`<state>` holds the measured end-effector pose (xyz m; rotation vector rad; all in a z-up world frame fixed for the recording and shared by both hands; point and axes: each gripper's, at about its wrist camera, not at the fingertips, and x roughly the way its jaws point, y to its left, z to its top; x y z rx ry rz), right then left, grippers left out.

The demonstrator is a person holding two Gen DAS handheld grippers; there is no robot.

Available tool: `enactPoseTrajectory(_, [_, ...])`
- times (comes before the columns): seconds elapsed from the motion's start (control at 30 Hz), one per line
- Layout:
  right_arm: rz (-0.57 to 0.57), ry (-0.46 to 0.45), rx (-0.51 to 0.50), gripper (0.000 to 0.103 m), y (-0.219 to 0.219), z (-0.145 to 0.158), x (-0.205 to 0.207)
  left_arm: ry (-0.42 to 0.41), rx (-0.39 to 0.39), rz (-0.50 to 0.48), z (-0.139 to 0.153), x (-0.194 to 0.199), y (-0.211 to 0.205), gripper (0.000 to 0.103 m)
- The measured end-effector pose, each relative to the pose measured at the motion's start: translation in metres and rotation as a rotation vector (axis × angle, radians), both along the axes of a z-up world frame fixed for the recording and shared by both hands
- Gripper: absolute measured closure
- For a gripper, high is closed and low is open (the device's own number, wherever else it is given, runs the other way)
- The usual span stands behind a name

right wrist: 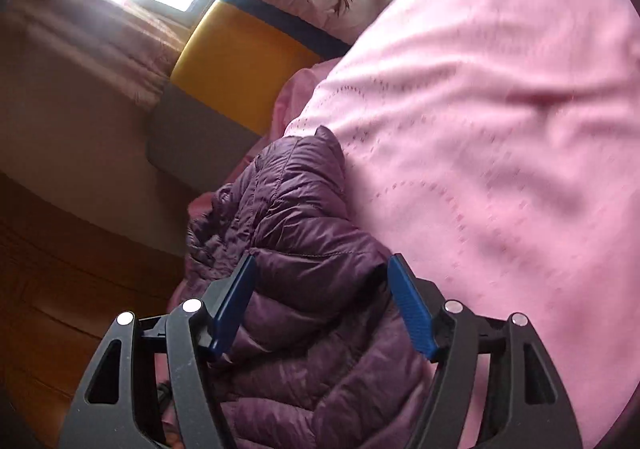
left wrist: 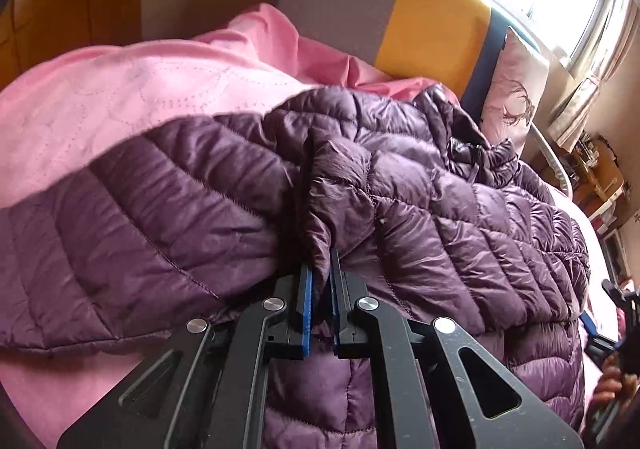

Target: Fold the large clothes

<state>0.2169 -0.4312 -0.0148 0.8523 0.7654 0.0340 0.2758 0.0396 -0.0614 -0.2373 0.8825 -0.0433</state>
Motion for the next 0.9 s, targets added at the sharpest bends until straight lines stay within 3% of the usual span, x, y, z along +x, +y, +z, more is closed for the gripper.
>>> enactPoseTrajectory(0.17, [0.13,-0.041,-0.271,0.034,0.045,0.035,0.031,-0.044,0.038,-0.035,0.008,-0.012,-0.006,0.097])
enactPoseTrajectory(0.23, [0.179,-0.006,-0.349,0.035,0.068,0.027,0.057,-0.06,0.052,-0.058,0.009,-0.012,-0.012,0.097])
enactPoseTrajectory(0.33, [0.18,0.124,-0.464,0.037,0.085,-0.007,0.091,-0.078,0.054,-0.064,0.011,-0.007,-0.018,0.097])
enactPoseTrajectory(0.43, [0.156,0.203,-0.502,0.039,0.081,-0.055,0.106,-0.073,0.044,-0.05,0.009,0.005,-0.018,0.097])
enactPoseTrajectory(0.6, [0.14,0.181,-0.624,0.036,0.094,-0.071,0.105,-0.008,0.141,-0.08,-0.024,0.024,-0.035,0.097])
enactPoseTrajectory(0.9, [0.136,0.187,-0.657,0.035,0.096,-0.074,0.108,0.009,0.087,-0.064,-0.034,0.031,-0.03,0.094])
